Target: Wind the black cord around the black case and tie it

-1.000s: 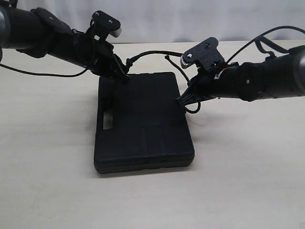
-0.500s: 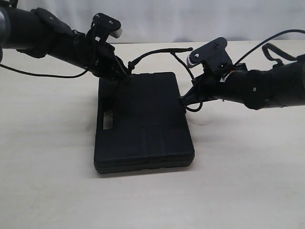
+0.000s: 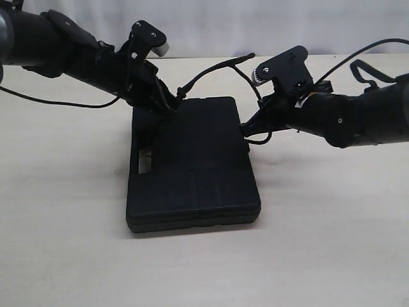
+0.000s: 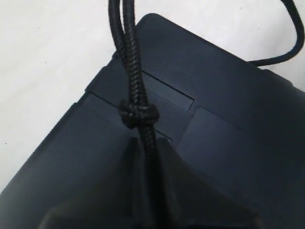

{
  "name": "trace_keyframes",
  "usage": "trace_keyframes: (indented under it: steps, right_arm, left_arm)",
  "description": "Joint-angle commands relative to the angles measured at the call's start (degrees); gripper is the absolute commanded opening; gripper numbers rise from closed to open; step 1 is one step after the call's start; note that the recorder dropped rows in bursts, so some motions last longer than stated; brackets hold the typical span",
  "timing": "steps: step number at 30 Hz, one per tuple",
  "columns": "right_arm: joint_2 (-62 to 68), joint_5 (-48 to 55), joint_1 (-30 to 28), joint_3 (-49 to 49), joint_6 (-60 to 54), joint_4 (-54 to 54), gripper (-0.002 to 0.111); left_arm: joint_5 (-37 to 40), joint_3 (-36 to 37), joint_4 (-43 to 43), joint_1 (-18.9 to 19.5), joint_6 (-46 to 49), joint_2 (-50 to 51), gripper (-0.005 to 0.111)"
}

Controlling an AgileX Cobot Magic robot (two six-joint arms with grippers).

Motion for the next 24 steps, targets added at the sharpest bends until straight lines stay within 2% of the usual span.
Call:
trace_keyframes:
  steps: [1, 7, 12, 18, 24]
  right_arm:
    - [0.5, -1.2, 0.1, 0.1, 0.3, 0.0, 0.004]
    - [0.5, -1.7, 0.7, 0.1, 1.4, -0.3, 0.004]
    - [0.5, -2.9, 2.4, 0.1, 4.9, -5.0, 0.004]
    - [0.5, -3.2, 6.0, 0.1, 3.2, -5.4, 0.004]
    - [0.5, -3.3, 6.0, 0.1, 2.1, -5.4, 0.004]
  left_arm:
    - [4.2, 0.1, -1.5, -0.1, 5.6, 0.2, 0.0]
    - [7.3, 0.1, -1.5, -0.1, 8.9, 0.2, 0.0]
    - [11.6, 0.1, -1.4, -0.1, 13.5, 0.2, 0.0]
    - [9.1, 0.1, -1.4, -0.1, 13.3, 0.2, 0.0]
    - [8.3, 0.1, 1.2, -0.1, 13.3, 0.5, 0.0]
